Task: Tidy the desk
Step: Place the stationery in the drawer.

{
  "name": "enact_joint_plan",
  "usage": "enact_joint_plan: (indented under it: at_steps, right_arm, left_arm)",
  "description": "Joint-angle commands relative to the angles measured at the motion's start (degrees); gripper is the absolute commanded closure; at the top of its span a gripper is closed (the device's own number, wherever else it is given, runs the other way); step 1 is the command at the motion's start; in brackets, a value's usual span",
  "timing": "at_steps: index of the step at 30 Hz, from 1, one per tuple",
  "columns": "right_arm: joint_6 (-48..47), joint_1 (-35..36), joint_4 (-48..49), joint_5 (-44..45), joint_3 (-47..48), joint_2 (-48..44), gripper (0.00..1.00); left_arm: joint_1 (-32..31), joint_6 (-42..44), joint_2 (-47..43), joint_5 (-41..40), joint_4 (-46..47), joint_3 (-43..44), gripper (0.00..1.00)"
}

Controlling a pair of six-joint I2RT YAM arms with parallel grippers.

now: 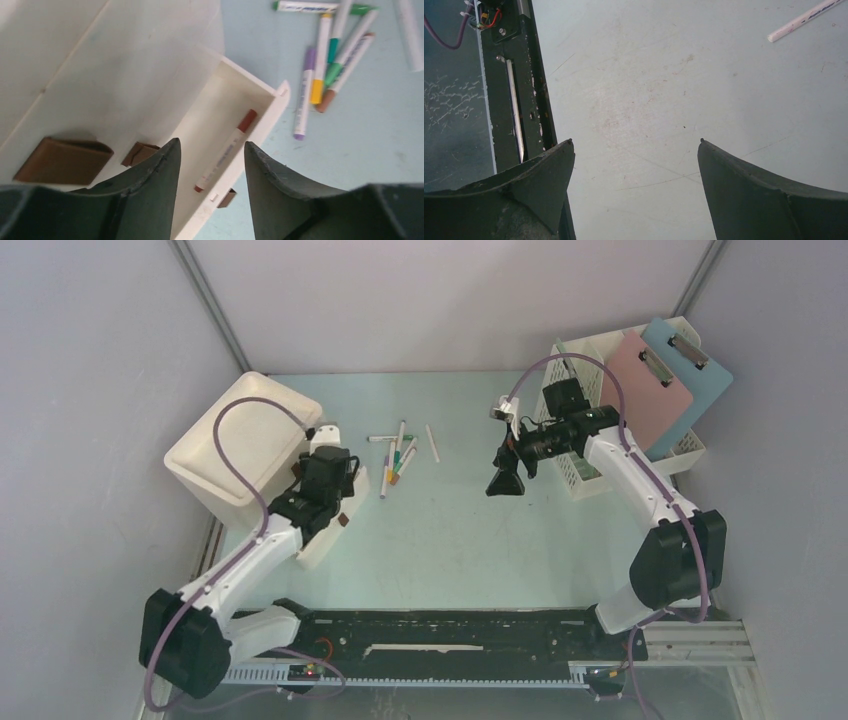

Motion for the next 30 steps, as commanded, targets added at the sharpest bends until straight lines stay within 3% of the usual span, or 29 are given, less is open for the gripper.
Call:
enact_joint_plan:
  at_steps: [1, 11, 17, 20, 25, 27, 30]
  right_arm:
    - [-0.05, 0.58, 0.36, -0.23, -0.36, 0.05, 0.00]
    - [1.83, 1.92, 2.22, 1.39, -0.71, 0.26, 0.00]
    - [5.19, 3.23, 6.00, 3.49, -0.82, 0.12, 0.00]
    - [6.56, 4.34, 6.68, 6.27, 1.03, 0.26, 0.00]
    - [7.08, 6.70, 4.02, 15.21, 10.99, 2.96, 0.00]
    - [12.87, 7.08, 4.29, 18.84, 17.37, 5.54, 0.00]
    - [16.82, 6.23, -1.19, 13.90, 29.28, 12.95, 0.00]
  left_arm:
    - [-0.21, -2.87, -7.62, 7.04, 5.34, -3.54, 0.42]
    - [-0.12, -2.92, -25.64, 12.50, 8.12, -8.95, 0.30]
    - [-0.17, -3.69, -34.77, 13.40, 9.32, -12.47, 0.03]
    - [-0.12, -4.02, -38.06, 14.48, 9.73, -13.73, 0.00]
    - [-0.04, -4.22, -41.04, 14.58, 9.24, -13.55, 0.00]
    - [-0.03, -4.14, -41.53, 14.57, 9.01, -12.83, 0.00]
    - [-0.01, -3.61, -41.75, 14.38, 8.29, -11.79, 0.00]
